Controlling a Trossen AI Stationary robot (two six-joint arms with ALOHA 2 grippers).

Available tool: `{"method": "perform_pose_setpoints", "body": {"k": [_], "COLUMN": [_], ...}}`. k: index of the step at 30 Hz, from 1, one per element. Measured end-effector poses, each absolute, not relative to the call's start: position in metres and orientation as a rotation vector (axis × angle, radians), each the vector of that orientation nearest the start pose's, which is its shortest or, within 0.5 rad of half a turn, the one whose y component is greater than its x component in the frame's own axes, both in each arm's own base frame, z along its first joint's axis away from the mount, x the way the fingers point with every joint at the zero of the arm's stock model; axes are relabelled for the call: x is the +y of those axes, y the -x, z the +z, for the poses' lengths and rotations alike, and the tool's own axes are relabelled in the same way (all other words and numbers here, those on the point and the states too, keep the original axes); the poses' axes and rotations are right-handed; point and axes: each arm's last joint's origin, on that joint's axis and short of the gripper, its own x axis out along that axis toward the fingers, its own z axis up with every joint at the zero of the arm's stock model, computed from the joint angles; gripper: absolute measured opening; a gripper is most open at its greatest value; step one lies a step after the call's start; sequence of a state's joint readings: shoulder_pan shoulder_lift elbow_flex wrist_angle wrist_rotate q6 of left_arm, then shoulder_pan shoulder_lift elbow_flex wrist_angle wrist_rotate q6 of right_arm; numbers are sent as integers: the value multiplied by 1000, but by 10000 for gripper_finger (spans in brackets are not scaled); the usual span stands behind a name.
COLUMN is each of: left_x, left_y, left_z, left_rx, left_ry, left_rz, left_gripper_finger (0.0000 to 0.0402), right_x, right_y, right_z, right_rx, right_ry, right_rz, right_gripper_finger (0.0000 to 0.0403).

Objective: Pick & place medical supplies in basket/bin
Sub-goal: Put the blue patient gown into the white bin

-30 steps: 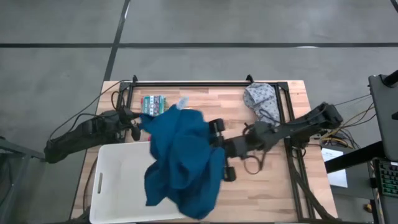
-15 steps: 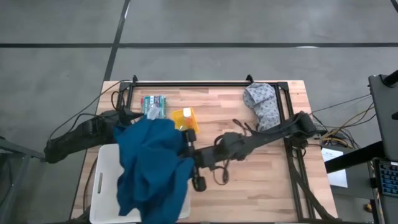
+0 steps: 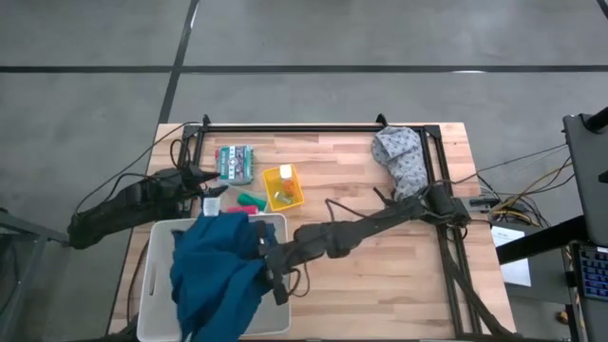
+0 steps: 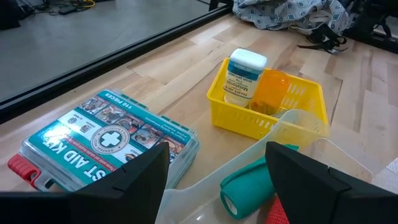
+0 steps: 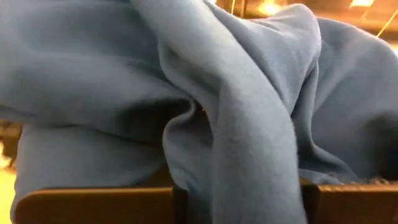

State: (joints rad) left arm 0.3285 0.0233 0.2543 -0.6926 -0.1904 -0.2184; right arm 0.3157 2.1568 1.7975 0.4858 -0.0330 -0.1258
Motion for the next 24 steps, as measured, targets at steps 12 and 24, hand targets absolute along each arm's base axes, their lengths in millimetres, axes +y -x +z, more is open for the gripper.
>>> {"method": "perform_pose_setpoints", "body": {"k": [12,24], "left_x": [27,27], "left_y": [-62,-62], "left_z": [181,181], "left_rx": [409,409], "left_ry": [242,242], "left_rz": [558,558], "left_gripper_finger": [271,271], "right_x": [160,159], "right_y": [-489,-487], "right_z": [285,277], "right_rx": [124,201], "right_ry": [161,169], "right_rz": [355,360], "right_gripper_finger": [54,55]}}
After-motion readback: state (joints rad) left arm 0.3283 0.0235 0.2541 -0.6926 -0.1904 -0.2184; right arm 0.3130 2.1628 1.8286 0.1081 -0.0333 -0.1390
